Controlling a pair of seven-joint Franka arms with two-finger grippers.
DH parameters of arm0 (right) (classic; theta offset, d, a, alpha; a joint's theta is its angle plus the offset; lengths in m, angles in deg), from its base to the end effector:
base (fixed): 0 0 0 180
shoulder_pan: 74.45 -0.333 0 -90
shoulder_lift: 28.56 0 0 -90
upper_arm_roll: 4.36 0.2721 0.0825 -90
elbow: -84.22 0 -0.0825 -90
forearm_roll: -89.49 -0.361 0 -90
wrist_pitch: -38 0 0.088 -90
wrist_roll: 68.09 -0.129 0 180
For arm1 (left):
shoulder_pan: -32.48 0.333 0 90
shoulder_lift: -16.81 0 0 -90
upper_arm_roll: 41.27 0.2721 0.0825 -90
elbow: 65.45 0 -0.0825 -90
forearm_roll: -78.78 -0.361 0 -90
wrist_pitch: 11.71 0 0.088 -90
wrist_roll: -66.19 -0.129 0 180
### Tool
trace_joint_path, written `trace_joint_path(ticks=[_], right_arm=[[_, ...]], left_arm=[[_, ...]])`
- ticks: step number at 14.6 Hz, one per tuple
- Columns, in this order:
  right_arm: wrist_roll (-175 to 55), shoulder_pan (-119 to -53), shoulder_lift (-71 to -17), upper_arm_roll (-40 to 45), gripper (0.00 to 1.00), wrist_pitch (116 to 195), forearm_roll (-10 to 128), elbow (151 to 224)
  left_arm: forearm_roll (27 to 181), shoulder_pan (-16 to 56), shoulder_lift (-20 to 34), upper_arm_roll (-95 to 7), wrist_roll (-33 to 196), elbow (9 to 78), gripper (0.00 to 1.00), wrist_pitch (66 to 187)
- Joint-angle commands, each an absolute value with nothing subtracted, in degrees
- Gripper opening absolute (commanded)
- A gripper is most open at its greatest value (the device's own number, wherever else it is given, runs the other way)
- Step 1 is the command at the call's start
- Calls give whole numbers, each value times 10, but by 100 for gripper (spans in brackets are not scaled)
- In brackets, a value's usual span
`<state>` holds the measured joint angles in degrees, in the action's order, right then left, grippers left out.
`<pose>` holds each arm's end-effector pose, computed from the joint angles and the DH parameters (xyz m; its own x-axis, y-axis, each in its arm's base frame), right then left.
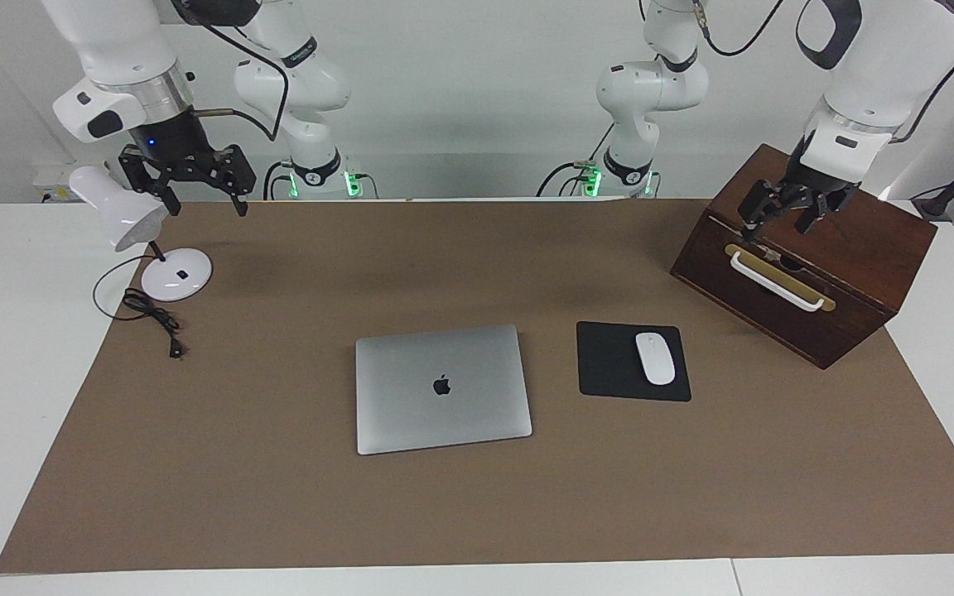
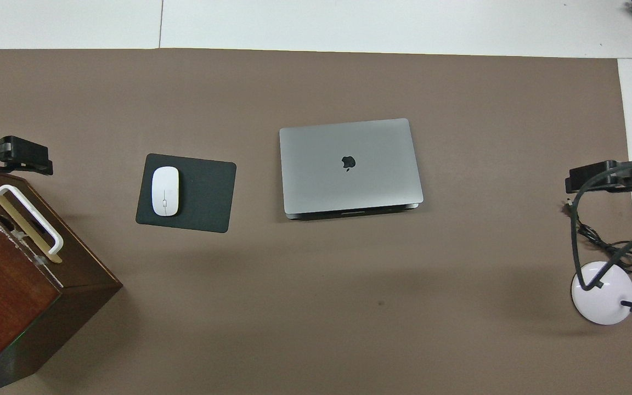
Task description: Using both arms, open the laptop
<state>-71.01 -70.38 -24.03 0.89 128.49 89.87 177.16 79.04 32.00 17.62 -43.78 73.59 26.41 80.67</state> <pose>0.5119 0.0113 0.5774 0.9989 -0.0303 0.0366 -0.0308 -0.9995 0.0120 0.5313 -0.0285 0.5552 0.9968 0.0771 0.0225 0.0769 -0.9970 0.0069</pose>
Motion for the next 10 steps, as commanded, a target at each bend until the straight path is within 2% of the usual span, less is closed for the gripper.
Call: trace_joint_path(ticks=[1, 2, 3, 6, 8, 10], right_arm=[[-706, -703, -228, 6, 100, 1298, 884, 1786], [-706, -702, -228, 6, 100, 1298, 884, 1786], [-705, -702, -228, 6, 100, 1298, 884, 1786], [-706, -702, -228, 6, 100, 1298, 884, 1786], [-705, -702, -228, 6, 100, 1299, 884, 1786], [-706, -703, -228, 6, 100, 1298, 884, 1786]], left_arm=[[797, 319, 180, -439, 737, 273, 45, 802], [797, 318, 181, -438, 749, 276, 31, 801], [797, 315, 183, -436, 764, 281, 23, 801], [797, 312, 209, -439, 830, 323, 4, 814], [818, 318, 234, -439, 850, 370, 0, 841], [846, 318, 243, -438, 881, 393, 0, 862]])
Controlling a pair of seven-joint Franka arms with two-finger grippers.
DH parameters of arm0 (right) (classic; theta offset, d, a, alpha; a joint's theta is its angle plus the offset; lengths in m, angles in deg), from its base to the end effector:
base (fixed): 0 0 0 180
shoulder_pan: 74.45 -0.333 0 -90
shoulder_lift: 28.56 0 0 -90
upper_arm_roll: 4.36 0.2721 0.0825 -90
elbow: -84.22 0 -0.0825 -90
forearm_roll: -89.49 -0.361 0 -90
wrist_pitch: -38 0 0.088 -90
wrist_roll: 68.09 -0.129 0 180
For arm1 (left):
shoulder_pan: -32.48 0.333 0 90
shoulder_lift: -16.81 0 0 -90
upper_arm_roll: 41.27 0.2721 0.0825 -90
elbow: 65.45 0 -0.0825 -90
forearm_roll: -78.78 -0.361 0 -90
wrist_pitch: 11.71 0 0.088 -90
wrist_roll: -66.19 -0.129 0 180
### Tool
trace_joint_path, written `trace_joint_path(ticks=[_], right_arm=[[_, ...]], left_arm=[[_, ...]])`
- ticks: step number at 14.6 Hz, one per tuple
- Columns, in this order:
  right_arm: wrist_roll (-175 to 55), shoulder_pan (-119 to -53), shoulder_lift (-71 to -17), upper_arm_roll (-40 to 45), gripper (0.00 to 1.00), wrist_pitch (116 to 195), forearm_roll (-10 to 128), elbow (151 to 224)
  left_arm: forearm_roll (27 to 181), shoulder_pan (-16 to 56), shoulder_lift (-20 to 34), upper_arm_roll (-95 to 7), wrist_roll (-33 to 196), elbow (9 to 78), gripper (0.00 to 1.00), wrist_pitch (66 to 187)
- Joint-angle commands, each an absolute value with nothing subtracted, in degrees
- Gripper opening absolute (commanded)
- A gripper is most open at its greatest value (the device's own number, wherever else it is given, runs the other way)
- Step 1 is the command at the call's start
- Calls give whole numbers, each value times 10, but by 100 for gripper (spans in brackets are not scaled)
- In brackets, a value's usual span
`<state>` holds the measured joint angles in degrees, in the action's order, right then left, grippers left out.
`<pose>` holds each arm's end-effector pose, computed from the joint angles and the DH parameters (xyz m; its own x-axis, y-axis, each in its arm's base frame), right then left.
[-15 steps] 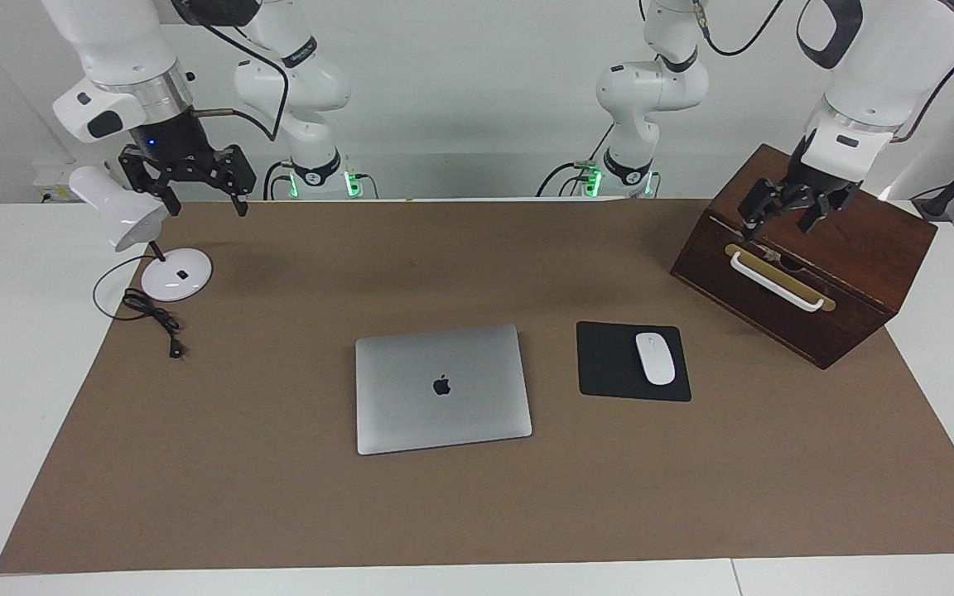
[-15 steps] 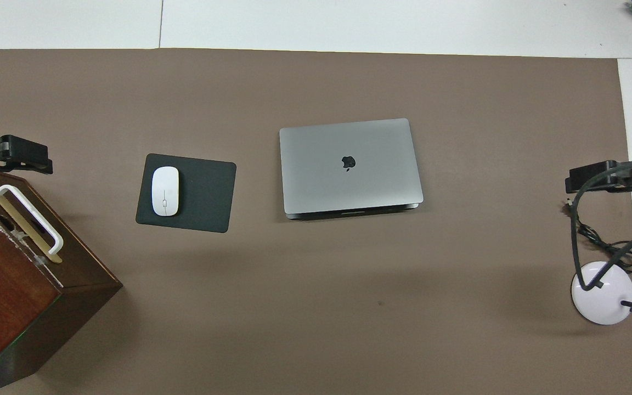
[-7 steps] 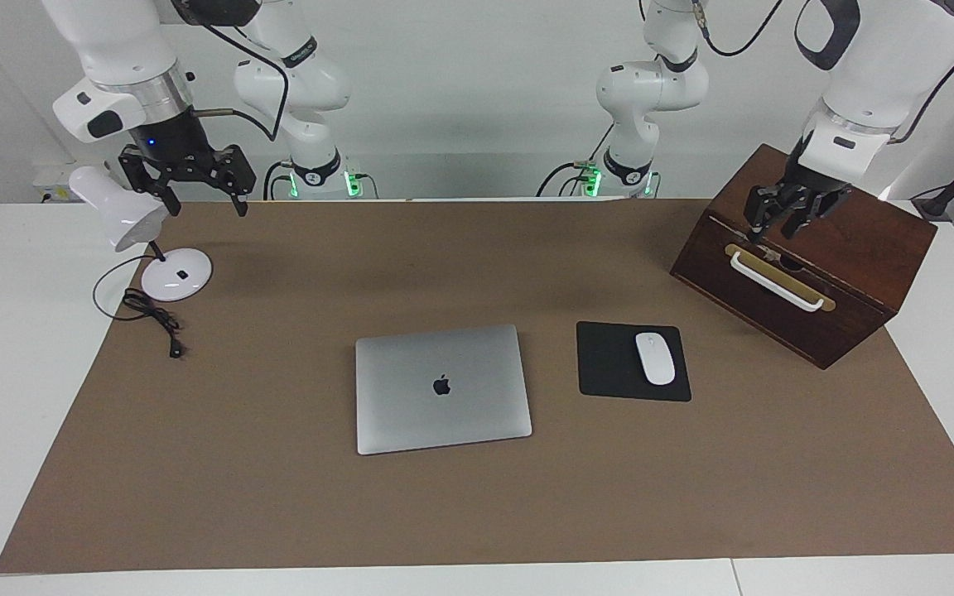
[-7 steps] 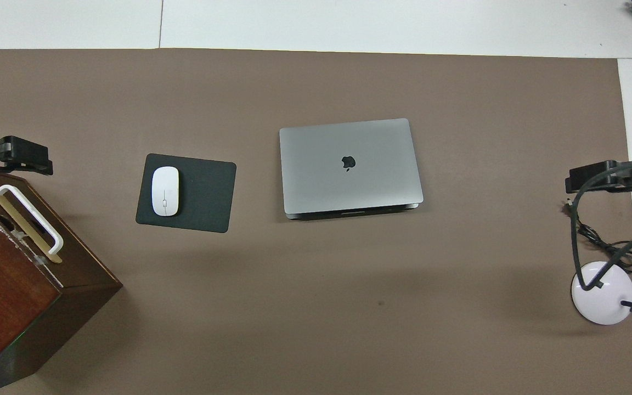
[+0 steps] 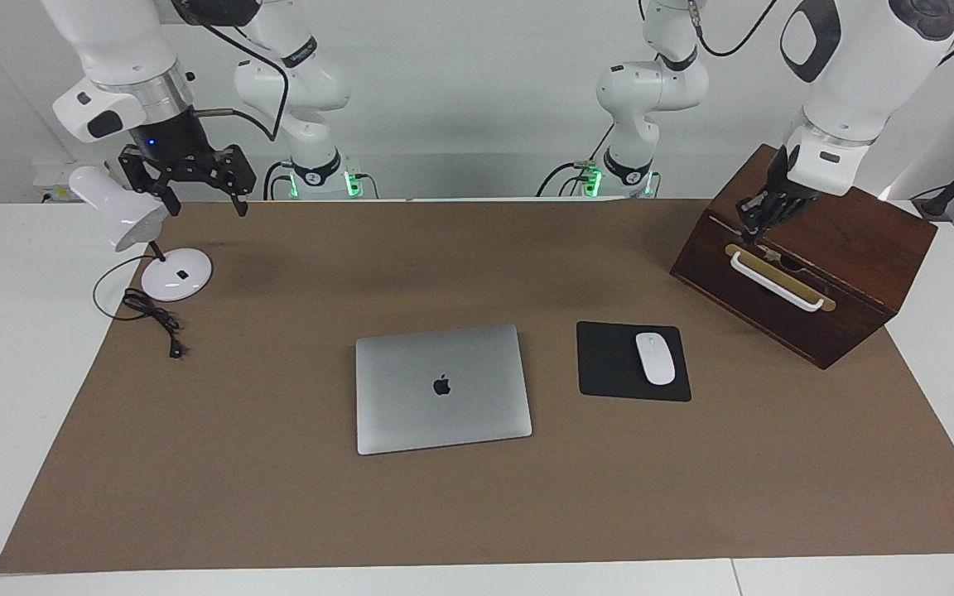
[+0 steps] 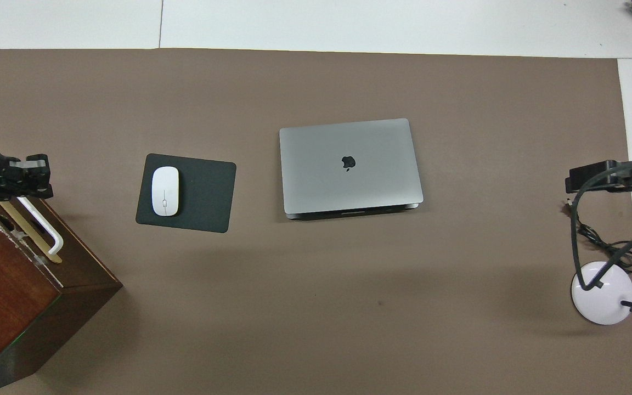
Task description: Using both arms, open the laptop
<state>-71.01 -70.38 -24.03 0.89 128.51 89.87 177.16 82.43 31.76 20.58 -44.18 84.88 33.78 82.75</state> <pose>0.5119 0.0113 0.5774 0.9989 -0.0303 0.0370 -0.0308 -0.9995 0.0120 0.5159 -0.0411 0.5274 0.9638 0.2642 -0.0360 0.2658 -0.9627 0.0512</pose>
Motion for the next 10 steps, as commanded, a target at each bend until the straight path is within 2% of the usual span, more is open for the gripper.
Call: trace_joint_path(ticks=[1, 5, 10], right_arm=[[-706, -702, -228, 6, 100, 1299, 884, 1786], [-705, -702, -228, 6, 100, 1299, 884, 1786], [-704, -702, -228, 6, 100, 1298, 884, 1786]], left_arm=[[848, 315, 245, -438, 902, 404, 0, 879], [941, 316, 254, -438, 1024, 440, 0, 945], [987, 300, 257, -442, 1180, 494, 0, 1034]])
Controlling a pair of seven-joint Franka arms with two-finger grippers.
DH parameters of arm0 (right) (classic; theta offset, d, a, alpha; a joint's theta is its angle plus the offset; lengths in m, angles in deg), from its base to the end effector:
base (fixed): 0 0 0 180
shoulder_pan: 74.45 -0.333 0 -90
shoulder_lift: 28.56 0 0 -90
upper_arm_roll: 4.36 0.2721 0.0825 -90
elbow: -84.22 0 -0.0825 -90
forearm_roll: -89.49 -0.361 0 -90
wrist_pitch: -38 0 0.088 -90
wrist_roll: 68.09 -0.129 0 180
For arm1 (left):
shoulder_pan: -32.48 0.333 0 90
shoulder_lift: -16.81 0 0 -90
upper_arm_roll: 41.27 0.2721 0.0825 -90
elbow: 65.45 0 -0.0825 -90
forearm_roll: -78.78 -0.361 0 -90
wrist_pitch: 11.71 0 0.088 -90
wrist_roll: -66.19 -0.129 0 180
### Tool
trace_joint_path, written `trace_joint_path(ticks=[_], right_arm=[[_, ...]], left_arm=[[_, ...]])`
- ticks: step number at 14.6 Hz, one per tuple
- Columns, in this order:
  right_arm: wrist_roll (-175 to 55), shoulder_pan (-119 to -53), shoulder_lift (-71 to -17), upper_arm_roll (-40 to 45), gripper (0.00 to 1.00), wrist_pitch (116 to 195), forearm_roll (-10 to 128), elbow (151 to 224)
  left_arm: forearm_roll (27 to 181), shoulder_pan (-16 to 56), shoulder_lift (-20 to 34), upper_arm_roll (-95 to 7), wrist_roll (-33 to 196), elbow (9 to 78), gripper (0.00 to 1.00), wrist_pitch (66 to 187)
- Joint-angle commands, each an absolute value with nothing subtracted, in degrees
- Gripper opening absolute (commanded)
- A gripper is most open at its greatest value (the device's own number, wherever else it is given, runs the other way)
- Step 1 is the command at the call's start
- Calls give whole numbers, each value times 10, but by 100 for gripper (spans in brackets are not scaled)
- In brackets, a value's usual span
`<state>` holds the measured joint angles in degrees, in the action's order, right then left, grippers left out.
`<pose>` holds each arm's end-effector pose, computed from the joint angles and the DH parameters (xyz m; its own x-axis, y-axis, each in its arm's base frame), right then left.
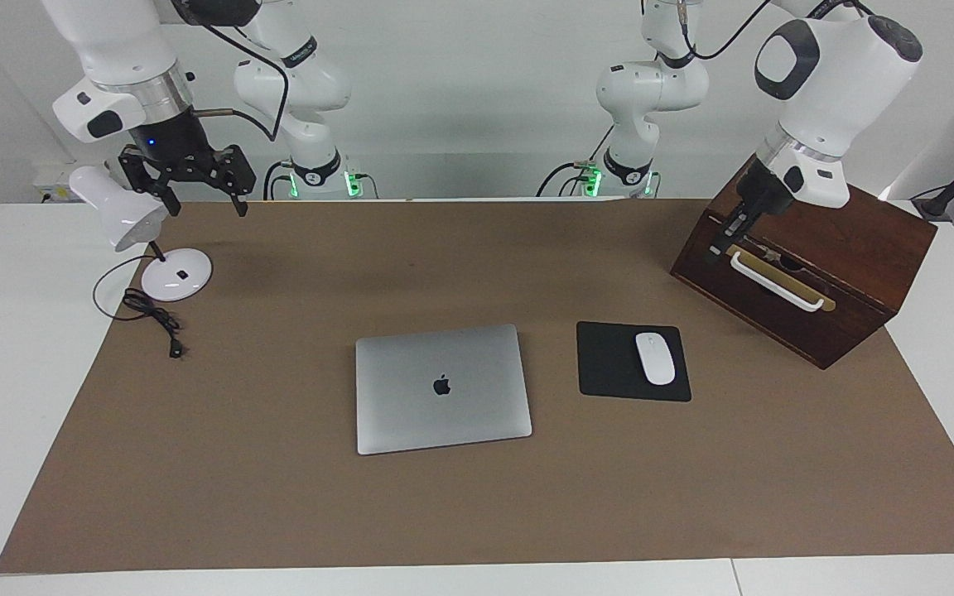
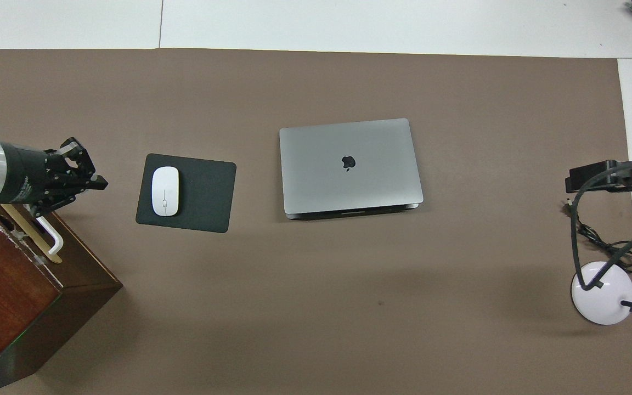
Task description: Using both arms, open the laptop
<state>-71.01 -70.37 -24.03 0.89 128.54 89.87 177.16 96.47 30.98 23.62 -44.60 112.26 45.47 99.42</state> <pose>0.5120 0.0112 0.5774 0.9988 -0.0305 0.0375 -0.0310 -0.9994 0.0120 0.5198 -0.0718 0.4915 0.6940 0.7074 -0.1338 0.7116 -0.6459 0.2764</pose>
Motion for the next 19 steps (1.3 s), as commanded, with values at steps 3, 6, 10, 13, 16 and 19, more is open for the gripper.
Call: trace_joint_path(ticks=[3, 6, 10, 13, 16, 19], right_arm=[[-703, -703, -228, 6, 100, 1299, 884, 1788], [-702, -707, -228, 10, 100, 1299, 884, 1790], [-684, -727, -227, 13, 100, 1300, 884, 1790], [-652, -747, -224, 13, 100, 1300, 885, 1792], [-639, -763, -220, 13, 100, 1313, 885, 1805], [-606, -772, -204, 14, 100, 1349, 885, 1840]], left_arm=[[1022, 299, 257, -442, 1284, 513, 0, 1065], [1064, 298, 257, -442, 1375, 535, 0, 1118], [1154, 283, 266, -442, 1391, 584, 0, 1154], [1295, 284, 259, -442, 1455, 629, 0, 1189], [1339, 252, 256, -442, 1534, 662, 0, 1253], [1456, 247, 252, -442, 1535, 694, 0, 1291]])
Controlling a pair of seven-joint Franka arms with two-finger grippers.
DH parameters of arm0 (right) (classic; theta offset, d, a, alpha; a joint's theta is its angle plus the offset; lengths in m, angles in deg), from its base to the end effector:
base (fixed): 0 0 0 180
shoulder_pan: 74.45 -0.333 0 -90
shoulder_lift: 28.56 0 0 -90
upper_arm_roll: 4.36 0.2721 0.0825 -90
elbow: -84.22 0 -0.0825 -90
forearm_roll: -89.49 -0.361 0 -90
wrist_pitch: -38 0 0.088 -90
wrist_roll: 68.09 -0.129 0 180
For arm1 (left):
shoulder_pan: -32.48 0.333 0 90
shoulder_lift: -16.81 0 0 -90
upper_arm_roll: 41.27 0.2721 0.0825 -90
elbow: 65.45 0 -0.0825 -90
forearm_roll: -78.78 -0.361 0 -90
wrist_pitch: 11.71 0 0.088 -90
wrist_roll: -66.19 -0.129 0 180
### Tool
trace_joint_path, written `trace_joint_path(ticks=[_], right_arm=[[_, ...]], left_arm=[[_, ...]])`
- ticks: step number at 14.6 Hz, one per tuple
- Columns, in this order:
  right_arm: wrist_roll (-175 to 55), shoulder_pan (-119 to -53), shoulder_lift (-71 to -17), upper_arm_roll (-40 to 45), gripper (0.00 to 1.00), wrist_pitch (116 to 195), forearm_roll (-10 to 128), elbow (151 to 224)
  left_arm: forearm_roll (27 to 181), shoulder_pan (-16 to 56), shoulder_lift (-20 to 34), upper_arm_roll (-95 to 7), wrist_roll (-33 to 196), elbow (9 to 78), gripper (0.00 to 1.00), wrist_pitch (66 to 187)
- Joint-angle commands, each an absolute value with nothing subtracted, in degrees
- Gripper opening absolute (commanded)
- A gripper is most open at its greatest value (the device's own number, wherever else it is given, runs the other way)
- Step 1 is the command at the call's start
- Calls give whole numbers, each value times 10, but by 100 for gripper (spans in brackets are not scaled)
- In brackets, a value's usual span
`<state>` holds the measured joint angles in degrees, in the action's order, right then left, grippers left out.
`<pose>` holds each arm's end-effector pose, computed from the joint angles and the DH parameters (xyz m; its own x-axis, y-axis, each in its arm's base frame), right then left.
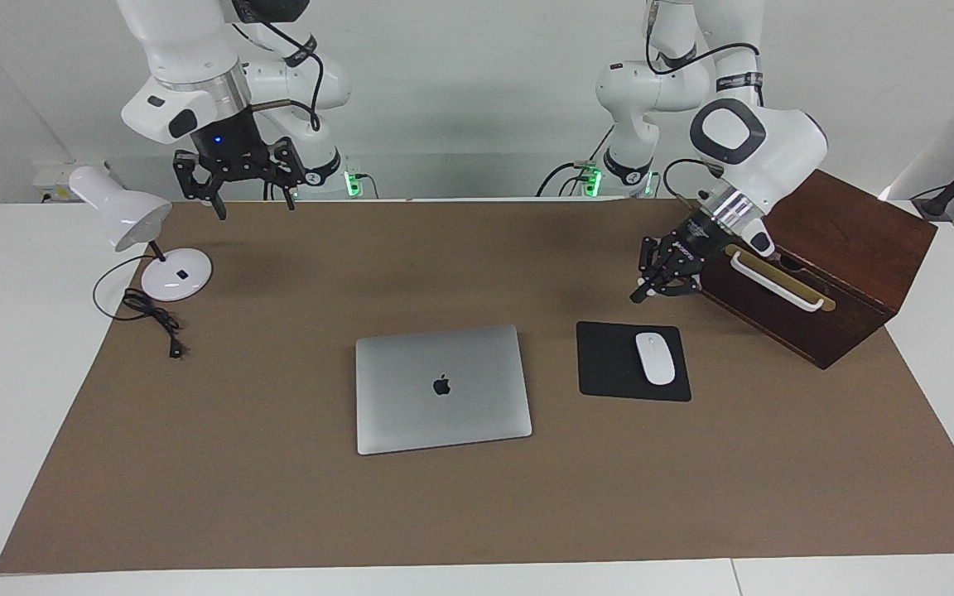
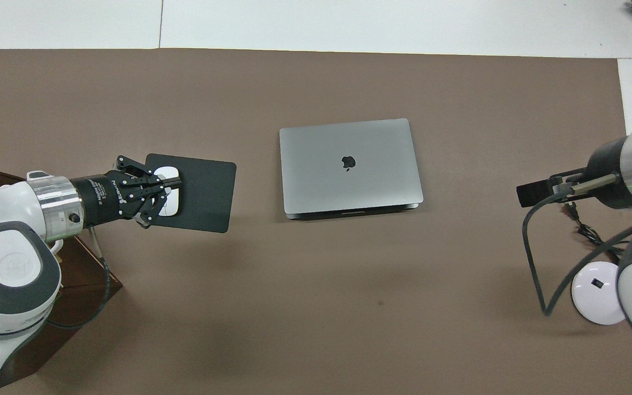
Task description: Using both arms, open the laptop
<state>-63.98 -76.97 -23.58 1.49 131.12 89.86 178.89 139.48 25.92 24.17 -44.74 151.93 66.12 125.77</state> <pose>0.5091 0.0760 0.5720 0.9746 0.2163 0.0581 0.2155 -0.9763 0.0195 0.5023 -0.1087 0.3825 -0.3319 0.6083 -0.7210 0.8890 0.4574 -0.0234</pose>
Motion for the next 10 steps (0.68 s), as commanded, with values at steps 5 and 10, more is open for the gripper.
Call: trace_joint_path(ticks=[5, 10], right_arm=[[-556, -817, -190, 13, 100, 1420, 895, 1892], [-462, -852, -188, 14, 100, 1500, 949, 1937]], left_arm=[[1556, 158, 223, -442, 1533, 716, 0, 1414], [1713, 141, 202, -442, 1368, 724, 0, 1415]])
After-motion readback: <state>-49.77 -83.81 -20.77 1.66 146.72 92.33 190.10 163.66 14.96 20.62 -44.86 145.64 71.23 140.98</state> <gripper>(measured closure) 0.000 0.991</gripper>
